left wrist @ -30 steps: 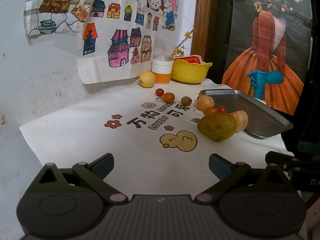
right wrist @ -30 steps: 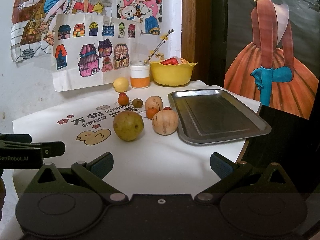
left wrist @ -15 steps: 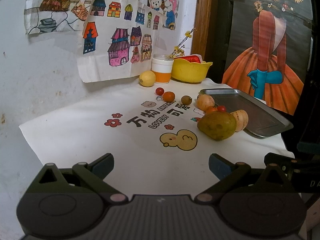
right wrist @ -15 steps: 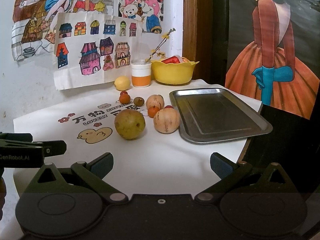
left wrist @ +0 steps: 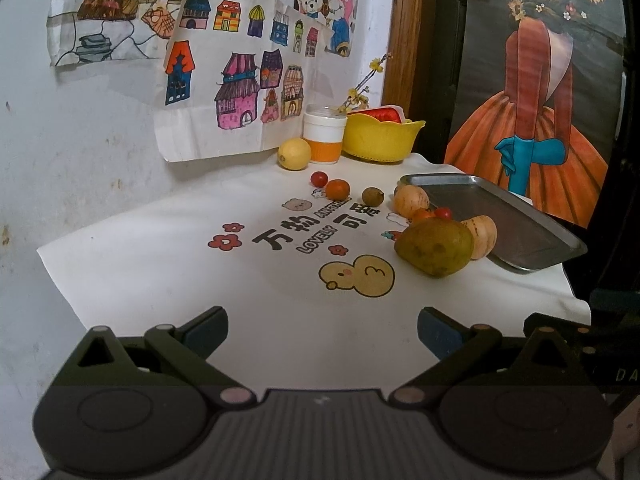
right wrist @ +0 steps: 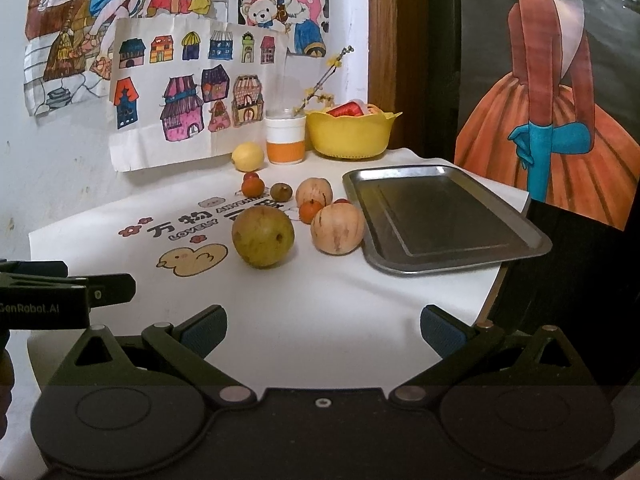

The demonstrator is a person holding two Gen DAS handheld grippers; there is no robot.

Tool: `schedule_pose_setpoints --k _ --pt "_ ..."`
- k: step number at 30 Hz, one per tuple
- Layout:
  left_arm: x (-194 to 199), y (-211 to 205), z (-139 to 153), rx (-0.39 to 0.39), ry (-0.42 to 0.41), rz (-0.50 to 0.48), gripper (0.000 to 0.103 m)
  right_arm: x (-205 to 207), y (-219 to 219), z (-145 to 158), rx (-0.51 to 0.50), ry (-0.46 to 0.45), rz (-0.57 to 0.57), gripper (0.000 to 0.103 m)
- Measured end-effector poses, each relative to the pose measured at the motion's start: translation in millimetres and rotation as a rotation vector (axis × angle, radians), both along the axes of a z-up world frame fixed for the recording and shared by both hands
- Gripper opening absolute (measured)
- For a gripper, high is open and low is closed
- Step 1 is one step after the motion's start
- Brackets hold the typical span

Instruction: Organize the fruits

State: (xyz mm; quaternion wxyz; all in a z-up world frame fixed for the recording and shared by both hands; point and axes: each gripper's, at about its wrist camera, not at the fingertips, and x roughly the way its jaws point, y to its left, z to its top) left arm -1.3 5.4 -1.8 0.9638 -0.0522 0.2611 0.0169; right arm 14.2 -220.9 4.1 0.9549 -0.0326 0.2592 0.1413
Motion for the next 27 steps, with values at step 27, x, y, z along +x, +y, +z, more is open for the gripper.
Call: schedule_pose_setpoints --k 27 --pt "48 -13 23 0.029 0.059 -0.080 0.103 41 -7 8 -0.153 0.005 0.084 0.103"
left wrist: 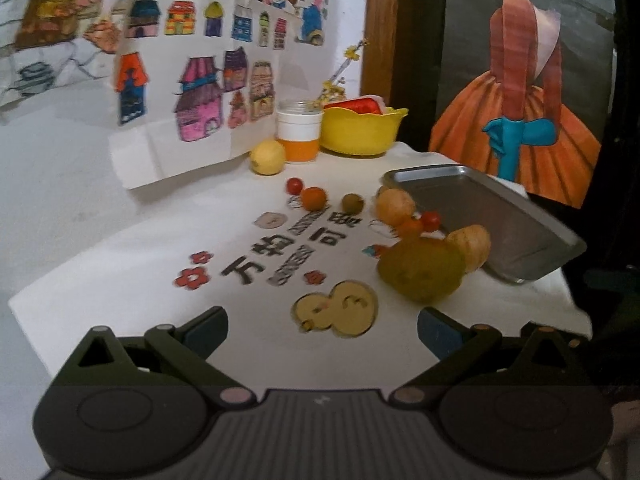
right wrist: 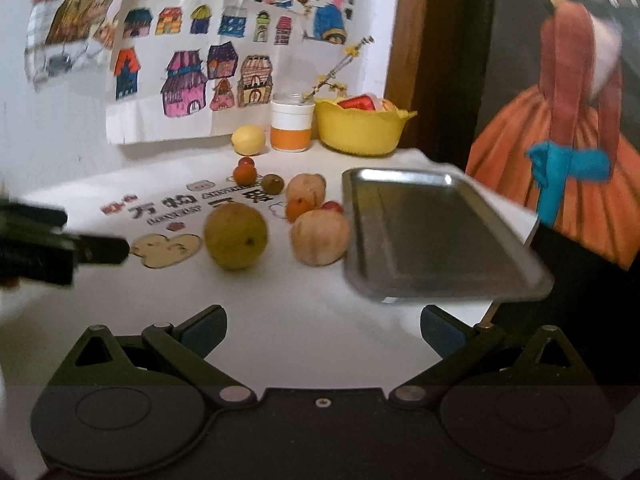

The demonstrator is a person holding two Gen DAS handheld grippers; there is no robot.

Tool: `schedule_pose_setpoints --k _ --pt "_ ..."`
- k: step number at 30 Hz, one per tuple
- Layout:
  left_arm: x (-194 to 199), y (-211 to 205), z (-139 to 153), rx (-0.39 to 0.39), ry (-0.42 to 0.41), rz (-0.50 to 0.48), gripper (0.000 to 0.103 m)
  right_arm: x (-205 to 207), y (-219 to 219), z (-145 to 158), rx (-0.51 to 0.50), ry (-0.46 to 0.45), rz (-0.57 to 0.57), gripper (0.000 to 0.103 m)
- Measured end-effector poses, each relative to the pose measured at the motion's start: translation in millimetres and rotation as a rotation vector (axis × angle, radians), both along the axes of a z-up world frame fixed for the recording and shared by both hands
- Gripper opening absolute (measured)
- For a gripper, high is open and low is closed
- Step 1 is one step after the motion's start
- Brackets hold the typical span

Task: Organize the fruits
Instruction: 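Grasp the large brown pear with the left tool while the right tool grasps the pale striped fruit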

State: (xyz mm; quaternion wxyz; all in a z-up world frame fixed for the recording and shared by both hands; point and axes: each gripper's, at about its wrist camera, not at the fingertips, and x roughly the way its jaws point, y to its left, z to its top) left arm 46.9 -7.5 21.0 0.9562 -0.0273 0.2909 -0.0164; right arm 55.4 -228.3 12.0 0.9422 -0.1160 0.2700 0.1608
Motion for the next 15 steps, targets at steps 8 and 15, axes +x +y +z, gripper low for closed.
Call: schedule_pose_setpoints --k 8,15 --pt "36 -18 3 -0.092 0.049 -0.059 0.103 15 -14 -2 -0.144 -0.086 0.067 0.103" --pt "65 -40 -4 -0.138 0.094 -0.108 0.103 40 -18 -5 -0.146 -0.140 0.146 0.102"
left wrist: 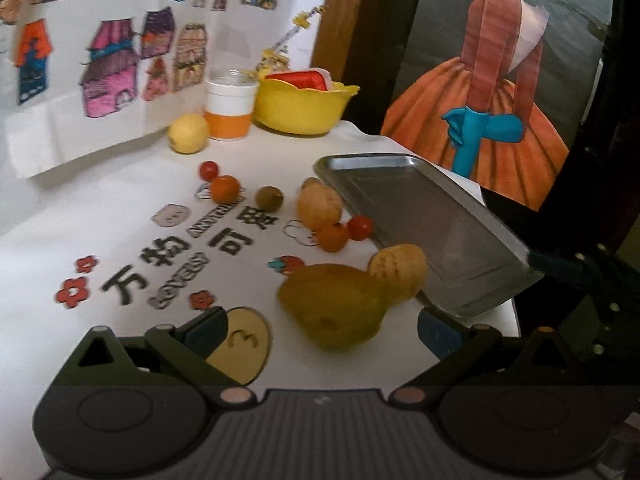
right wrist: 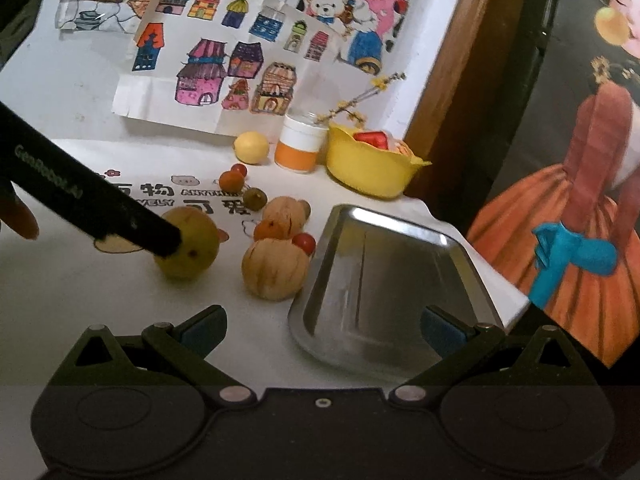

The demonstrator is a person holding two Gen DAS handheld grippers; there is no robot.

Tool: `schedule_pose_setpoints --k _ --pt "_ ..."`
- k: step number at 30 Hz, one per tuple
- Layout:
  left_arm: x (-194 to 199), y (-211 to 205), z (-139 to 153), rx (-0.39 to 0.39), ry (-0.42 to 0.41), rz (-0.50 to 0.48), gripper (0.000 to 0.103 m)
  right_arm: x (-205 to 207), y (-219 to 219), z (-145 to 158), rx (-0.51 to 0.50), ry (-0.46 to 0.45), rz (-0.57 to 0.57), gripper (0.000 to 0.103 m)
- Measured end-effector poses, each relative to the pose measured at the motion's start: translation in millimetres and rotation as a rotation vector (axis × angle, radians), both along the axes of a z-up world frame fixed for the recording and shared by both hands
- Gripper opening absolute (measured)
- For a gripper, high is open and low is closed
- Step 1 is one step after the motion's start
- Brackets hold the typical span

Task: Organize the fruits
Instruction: 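Grasp the large brown pear with the left tool while the right tool grasps the pale striped fruit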

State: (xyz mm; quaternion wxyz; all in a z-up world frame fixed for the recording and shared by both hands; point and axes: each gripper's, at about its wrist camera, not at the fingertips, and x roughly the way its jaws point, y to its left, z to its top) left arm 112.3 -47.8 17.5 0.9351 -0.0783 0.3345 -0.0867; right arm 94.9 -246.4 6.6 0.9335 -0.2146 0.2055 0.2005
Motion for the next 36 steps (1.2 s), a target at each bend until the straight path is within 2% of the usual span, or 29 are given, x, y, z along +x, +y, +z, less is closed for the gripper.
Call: schedule_pose_setpoints --k 10,13,20,27,30,33,36 --pt "22 -6 -11 0.004 0.048 0.045 0.102 27 11 -12 -0.008 0.005 0.101 0.099" --pt "25 -5 -13 -0.016 0.066 0.042 0.101 33 18 -15 -0.011 0.020 0.131 0.094" --pt "32 4 -16 -0.097 0.092 0.050 0.087 42 27 -19 0.001 0.039 0.152 0.078" --pt "36 5 -17 -0.126 0.096 0.033 0.076 52 32 -20 -0.018 0.054 0.168 0.070" --pt "38 5 -17 -0.134 0.100 0.024 0.074 55 35 -19 -0.027 0.066 0.192 0.067" --pt "39 7 -17 -0.144 0.108 0.019 0.073 59 37 -19 -0.035 0.084 0.208 0.055" --pt "39 8 -17 -0.149 0.111 0.017 0.072 62 36 -19 -0.025 0.100 0.207 0.054"
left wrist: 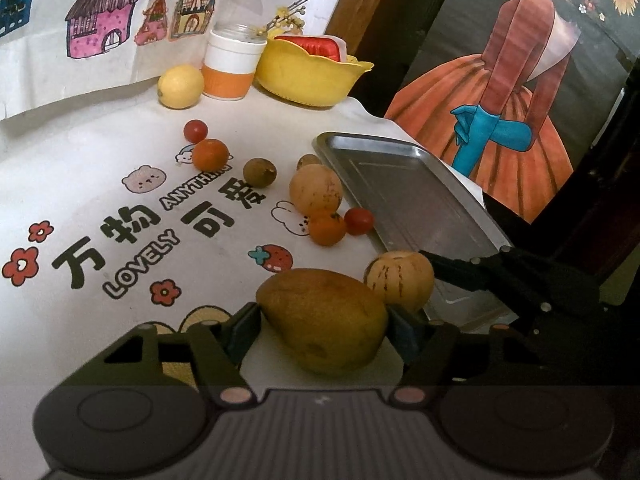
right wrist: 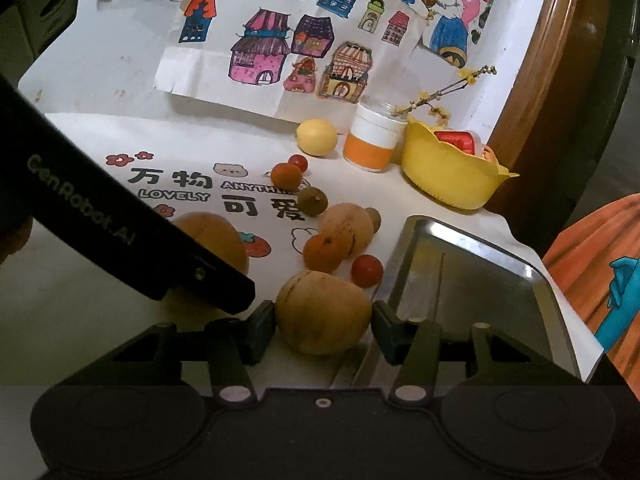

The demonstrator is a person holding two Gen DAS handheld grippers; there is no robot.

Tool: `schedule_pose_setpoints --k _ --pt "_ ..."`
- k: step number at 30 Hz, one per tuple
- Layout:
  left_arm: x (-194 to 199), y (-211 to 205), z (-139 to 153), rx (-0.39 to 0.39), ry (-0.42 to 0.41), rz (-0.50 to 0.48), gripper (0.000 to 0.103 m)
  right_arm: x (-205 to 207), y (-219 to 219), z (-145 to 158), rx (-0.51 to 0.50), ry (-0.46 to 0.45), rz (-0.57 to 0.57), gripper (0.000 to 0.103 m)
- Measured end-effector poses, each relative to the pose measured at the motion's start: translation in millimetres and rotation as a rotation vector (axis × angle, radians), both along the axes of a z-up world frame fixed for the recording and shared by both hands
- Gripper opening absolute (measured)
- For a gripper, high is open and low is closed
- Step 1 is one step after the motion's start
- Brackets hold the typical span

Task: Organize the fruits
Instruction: 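Grasp the large brown pear with the left tool while the right tool grasps the pale striped fruit, then carry the pear with the left tool into the tray while the right tool lowers the striped fruit there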

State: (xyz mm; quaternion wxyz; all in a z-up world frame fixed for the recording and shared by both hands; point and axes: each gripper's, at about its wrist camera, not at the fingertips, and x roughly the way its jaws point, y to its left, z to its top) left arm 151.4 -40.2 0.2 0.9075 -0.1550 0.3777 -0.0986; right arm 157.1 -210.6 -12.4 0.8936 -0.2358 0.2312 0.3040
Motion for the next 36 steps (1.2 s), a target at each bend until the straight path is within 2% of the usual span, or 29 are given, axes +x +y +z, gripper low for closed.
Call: schedule_pose_setpoints --k 25,36 --pt "-5 12 2 -0.093 -0.027 0.050 0.068 -14 -31 8 0.162 0.022 -0.077 0.053" --pt "34 -8 27 -0.097 -0.064 -0.017 0.068 9 -54 28 0.227 0.003 -0.143 0.053"
